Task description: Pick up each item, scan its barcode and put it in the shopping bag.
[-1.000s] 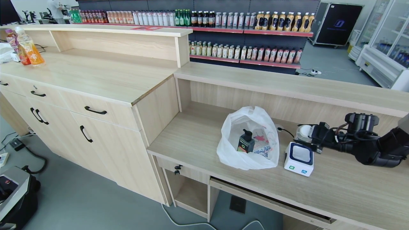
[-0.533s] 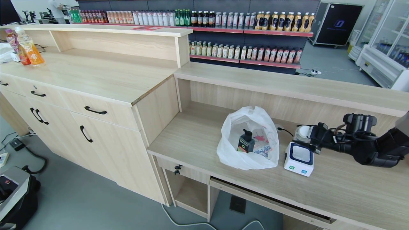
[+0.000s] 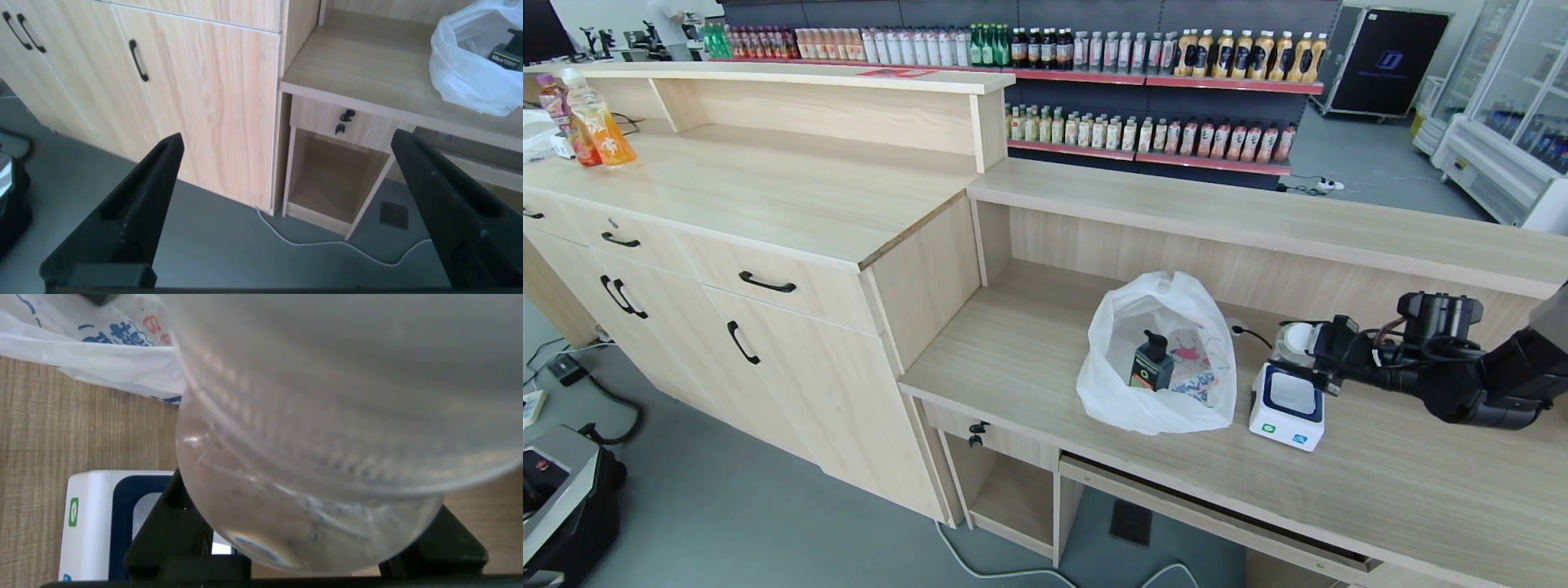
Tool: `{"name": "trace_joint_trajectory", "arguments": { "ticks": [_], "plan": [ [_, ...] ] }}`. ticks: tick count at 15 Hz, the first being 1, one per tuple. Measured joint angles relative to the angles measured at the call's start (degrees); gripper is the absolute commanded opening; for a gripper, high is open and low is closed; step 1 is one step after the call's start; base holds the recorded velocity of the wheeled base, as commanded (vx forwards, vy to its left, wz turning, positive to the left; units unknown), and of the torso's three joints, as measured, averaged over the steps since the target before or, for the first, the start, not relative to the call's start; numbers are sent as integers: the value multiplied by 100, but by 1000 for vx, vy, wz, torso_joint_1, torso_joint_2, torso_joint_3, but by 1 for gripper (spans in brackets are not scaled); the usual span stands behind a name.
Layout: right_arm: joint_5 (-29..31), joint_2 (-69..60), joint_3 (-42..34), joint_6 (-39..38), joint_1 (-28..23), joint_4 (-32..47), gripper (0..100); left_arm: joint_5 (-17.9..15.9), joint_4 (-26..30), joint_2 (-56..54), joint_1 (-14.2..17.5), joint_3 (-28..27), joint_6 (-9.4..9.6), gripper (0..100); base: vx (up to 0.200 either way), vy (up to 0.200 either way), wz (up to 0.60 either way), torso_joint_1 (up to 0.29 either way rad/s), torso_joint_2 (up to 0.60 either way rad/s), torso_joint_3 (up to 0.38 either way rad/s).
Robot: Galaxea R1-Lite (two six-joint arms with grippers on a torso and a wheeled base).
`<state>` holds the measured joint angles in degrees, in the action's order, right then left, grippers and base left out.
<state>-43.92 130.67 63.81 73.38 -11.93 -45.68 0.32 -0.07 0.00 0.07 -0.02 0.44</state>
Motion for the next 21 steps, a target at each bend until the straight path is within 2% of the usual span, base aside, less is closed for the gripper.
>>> {"name": "trace_joint_trajectory", "arguments": {
  "ticks": [11, 15, 16, 17, 19, 20, 21],
  "plan": [
    [0, 45, 79, -57, -2, -2, 0, 0, 0, 0, 0, 2, -1, 100, 0, 0, 0, 0, 0, 0],
    [119, -62, 50, -684, 34, -169, 0, 0, 0, 0, 0, 0, 0, 100, 0, 0, 0, 0, 0, 0],
    [405, -162, -9, -1303, 65, -184, 0, 0, 0, 0, 0, 0, 0, 100, 0, 0, 0, 0, 0, 0],
    [846, -372, -80, -2367, 108, -173, 0, 1, 0, 0, 0, 0, 0, 100, 0, 0, 0, 0, 0, 0],
    [2231, -1115, -262, -4682, 318, 129, 0, 0, 0, 0, 0, 0, 0, 100, 0, 0, 0, 0, 0, 0],
    [2866, -1524, -369, -5383, 456, 506, 0, 0, 0, 0, 0, 0, 0, 100, 0, 0, 0, 0, 0, 0],
    [3311, -1946, -540, -5745, 601, 898, 0, 0, 2, 0, 2, 0, 0, 100, 0, 0, 0, 0, 0, 0]
  ]
}}
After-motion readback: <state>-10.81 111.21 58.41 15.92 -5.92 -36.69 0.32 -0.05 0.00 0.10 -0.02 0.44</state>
